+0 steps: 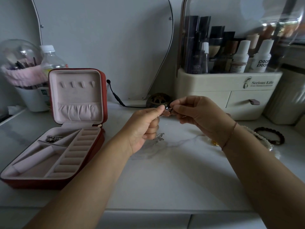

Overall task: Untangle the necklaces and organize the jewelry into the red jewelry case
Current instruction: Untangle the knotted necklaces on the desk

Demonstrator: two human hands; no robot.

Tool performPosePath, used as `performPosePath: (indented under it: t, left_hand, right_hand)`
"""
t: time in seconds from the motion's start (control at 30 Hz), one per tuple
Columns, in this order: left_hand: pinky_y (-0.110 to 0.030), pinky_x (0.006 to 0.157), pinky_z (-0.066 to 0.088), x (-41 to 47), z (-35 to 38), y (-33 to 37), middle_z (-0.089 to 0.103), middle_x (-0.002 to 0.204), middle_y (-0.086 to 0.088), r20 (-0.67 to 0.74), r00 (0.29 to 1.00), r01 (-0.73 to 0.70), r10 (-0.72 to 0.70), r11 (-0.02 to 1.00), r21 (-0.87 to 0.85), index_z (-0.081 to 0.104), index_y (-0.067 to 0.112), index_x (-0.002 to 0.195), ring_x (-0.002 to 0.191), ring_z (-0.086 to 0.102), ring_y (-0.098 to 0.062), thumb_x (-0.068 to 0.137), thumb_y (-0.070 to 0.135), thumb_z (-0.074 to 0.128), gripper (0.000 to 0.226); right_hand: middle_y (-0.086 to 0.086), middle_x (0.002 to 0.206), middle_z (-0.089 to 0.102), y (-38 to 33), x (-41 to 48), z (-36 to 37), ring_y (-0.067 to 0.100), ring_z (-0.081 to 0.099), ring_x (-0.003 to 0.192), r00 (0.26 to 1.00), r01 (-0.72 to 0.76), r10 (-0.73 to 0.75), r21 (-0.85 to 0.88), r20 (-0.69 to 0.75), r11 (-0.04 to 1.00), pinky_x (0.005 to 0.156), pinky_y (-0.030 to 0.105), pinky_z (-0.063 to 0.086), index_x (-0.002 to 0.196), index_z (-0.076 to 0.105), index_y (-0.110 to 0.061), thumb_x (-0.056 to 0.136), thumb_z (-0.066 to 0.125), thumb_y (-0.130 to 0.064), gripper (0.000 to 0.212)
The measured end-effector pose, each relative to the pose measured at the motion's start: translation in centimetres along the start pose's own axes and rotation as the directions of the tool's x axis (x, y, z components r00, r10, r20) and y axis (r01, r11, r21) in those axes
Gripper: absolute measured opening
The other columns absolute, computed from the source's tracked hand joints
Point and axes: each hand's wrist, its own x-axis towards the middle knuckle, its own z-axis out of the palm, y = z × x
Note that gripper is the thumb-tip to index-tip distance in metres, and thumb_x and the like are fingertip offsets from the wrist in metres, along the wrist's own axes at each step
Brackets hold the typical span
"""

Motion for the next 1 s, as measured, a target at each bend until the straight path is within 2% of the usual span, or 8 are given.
performPosePath:
  t: [0.1, 0.27, 0.33, 0.4, 0.57, 0.7, 0.83, 1.0]
  left_hand:
    - [-0.017, 0.037, 0.009, -0.01, -0.04, 0.04, 0.016, 0.046, 0.010, 0.000, 1.000, 0.018, -0.018, 0.999, -0.028, 0.036, 0.025, 0.060, 0.039, 0.012, -0.005, 0.095, 0.028, 0.053, 0.040]
    - [-0.017, 0.037, 0.009, -0.03, -0.02, 0.06, 0.017, 0.045, 0.010, 0.015, 1.000, -0.001, 0.001, 1.000, -0.026, 0.050, 0.025, 0.058, 0.038, 0.012, -0.005, 0.089, 0.027, 0.059, 0.033]
    - [-0.016, 0.038, 0.009, -0.11, 0.12, 0.10, 0.018, 0.044, 0.010, 0.000, 1.000, -0.026, 0.026, 1.000, -0.002, 0.064, 0.023, 0.071, 0.037, 0.013, -0.005, 0.087, 0.022, 0.062, 0.016]
    - [-0.017, 0.039, 0.009, -0.10, 0.16, 0.13, 0.019, 0.044, 0.010, -0.025, 0.999, -0.041, 0.041, 0.999, 0.004, 0.067, 0.016, 0.084, 0.036, 0.014, -0.004, 0.087, 0.018, 0.062, 0.006]
    - [-0.021, 0.048, 0.027, 0.31, 0.07, -0.09, 0.038, 0.057, 0.006, -0.077, 0.996, -0.038, 0.036, 0.999, -0.024, 0.065, 0.023, 0.066, 0.051, 0.035, -0.008, 0.088, 0.019, 0.060, 0.023]
    - [-0.026, 0.067, 0.040, 0.55, 0.20, -0.17, 0.055, 0.073, 0.003, -0.064, 0.998, -0.020, 0.016, 0.998, -0.064, 0.058, 0.021, 0.075, 0.066, 0.056, -0.009, 0.089, 0.016, 0.055, 0.015]
    - [-0.028, 0.073, 0.041, 0.48, 0.19, -0.20, 0.061, 0.075, 0.005, -0.011, 1.000, 0.017, -0.017, 1.000, -0.008, 0.062, 0.021, 0.080, 0.069, 0.060, -0.006, 0.089, 0.018, 0.056, 0.012]
    - [-0.027, 0.076, 0.042, 0.48, 0.20, -0.25, 0.064, 0.072, 0.007, 0.006, 1.000, 0.020, -0.020, 1.000, 0.013, 0.066, 0.018, 0.086, 0.071, 0.059, -0.005, 0.089, 0.018, 0.059, 0.007]
  right_hand:
    - [0.015, 0.078, 0.061, -0.12, -0.03, -0.05, 0.014, 0.052, 0.060, 0.999, 0.045, -0.045, -0.002, -0.016, 0.999, 0.057, 0.023, 0.045, 0.086, 0.067, -0.008, 0.088, 0.059, 0.001, 0.011]
    - [0.015, 0.078, 0.059, -0.36, -0.17, 0.08, 0.013, 0.047, 0.056, 0.997, 0.081, -0.081, 0.016, -0.005, 0.997, 0.055, 0.024, 0.038, 0.090, 0.064, -0.009, 0.088, 0.058, 0.002, 0.013]
    - [0.011, 0.073, 0.058, -0.36, -0.19, 0.18, 0.014, 0.045, 0.055, 0.995, 0.100, -0.100, 0.028, 0.002, 0.995, 0.053, 0.024, 0.037, 0.091, 0.064, -0.009, 0.088, 0.058, 0.003, 0.013]
    - [0.008, 0.068, 0.057, -0.37, -0.22, 0.29, 0.015, 0.044, 0.054, 0.992, 0.123, -0.123, 0.024, 0.003, 0.992, 0.050, 0.022, 0.037, 0.089, 0.063, -0.008, 0.088, 0.057, 0.004, 0.013]
    - [-0.006, 0.055, 0.058, -0.26, -0.13, 0.47, 0.009, 0.046, 0.048, 0.986, 0.163, -0.161, -0.092, 0.033, 0.982, 0.046, 0.018, 0.041, 0.085, 0.064, -0.010, 0.088, 0.058, 0.004, 0.015]
    - [-0.007, 0.066, 0.064, -0.12, -0.19, 0.61, 0.005, 0.056, 0.060, 0.985, 0.166, -0.157, -0.151, 0.066, 0.975, 0.060, 0.017, 0.048, 0.084, 0.065, -0.015, 0.089, 0.057, 0.002, 0.020]
    - [0.009, 0.080, 0.063, -0.30, -0.28, 0.58, 0.014, 0.061, 0.076, 0.989, 0.136, -0.137, 0.028, 0.058, 0.990, 0.073, 0.018, 0.053, 0.087, 0.062, -0.011, 0.091, 0.052, 0.002, 0.017]
    - [0.002, 0.071, 0.062, -0.21, -0.15, 0.78, 0.008, 0.060, 0.063, 0.989, 0.147, -0.149, 0.085, 0.021, 0.986, 0.078, 0.030, 0.054, 0.088, 0.061, -0.011, 0.093, 0.049, 0.003, 0.019]
